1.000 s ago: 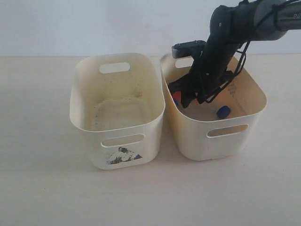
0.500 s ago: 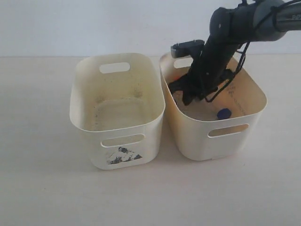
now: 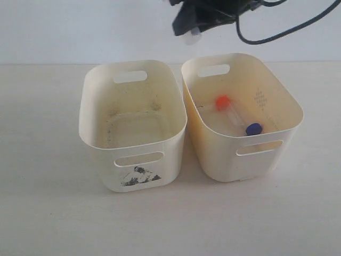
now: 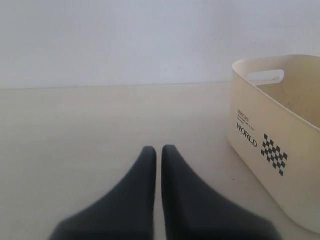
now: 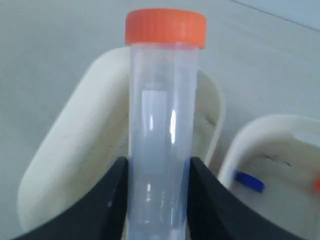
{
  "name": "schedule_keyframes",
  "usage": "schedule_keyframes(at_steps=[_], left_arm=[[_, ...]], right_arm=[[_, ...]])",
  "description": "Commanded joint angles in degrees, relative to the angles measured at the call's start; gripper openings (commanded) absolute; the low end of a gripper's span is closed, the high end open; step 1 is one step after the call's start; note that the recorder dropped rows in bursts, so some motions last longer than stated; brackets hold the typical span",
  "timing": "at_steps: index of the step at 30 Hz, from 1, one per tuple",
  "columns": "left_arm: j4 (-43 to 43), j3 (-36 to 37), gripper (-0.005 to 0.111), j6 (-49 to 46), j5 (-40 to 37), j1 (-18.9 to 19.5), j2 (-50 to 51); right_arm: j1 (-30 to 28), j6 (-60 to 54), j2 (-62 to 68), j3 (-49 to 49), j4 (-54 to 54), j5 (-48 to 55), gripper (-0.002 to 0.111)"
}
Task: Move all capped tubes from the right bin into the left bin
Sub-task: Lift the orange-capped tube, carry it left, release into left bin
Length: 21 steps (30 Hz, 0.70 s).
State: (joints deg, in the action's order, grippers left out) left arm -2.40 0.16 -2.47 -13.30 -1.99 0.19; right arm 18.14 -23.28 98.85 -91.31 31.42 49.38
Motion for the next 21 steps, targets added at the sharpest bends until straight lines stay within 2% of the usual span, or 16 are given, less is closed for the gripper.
schedule_keyframes(at_steps=[1,3,5,6,10,11,12,14,15,16,17,21], left_arm=[[0.1,-0.16,0.004,0.48,0.37,0.05,-0.19],[0.1,-0.16,0.004,0.48,0.37,0.05,-0.19],[0.1,-0.16,0.004,0.48,0.37,0.05,-0.19],[0.1,-0.16,0.004,0.48,0.37,0.05,-0.19],[0.1,-0.16,0.004,0.48,0.37,0.05,-0.19],[0.1,-0.16,0.004,0.48,0.37,0.05,-0.19],[0.1,-0.16,0.004,0.48,0.37,0.05,-0.19],[0.1,-0.16,0.004,0.48,0.37,0.05,-0.19],[0.1,-0.16,0.004,0.48,0.37,0.05,-0.19],[0.1,-0.16,0.004,0.48,0.37,0.05,-0.19],[0.1,-0.16,0.004,0.48,0.37,0.05,-0.19],[0.1,-0.16,0.004,0.48,0.37,0.05,-0.19]], right_arm=[[5.87,-8.63,1.16,-0.1,2.59,0.14,0.0],[7.71,-9.88,2.64,-0.1,2.59,-0.43,0.001],[8.93,-11.44,4.52,-0.1,2.59,-0.43,0.007],[9.23,-11.57,5.47,-0.1,2.59,-0.43,0.012],[9.78,-11.2,8.32,-0.1,2.59,-0.33,0.043],[9.78,-10.52,8.44,-0.1,2.32,-0.46,0.043],[9.78,-9.58,8.44,-0.1,1.65,-0.74,0.04],[9.78,-8.28,7.48,-0.1,-1.3,-2.09,0.025],[9.78,-8.28,6.75,-0.1,-2.52,-2.96,0.017],[9.78,-8.28,6.0,-0.1,-4.51,-3.49,0.004],[9.78,-7.93,5.11,-0.1,-5.96,-4.08,0.0],[9.67,-0.75,1.8,-0.1,-15.78,-5.58,0.0]])
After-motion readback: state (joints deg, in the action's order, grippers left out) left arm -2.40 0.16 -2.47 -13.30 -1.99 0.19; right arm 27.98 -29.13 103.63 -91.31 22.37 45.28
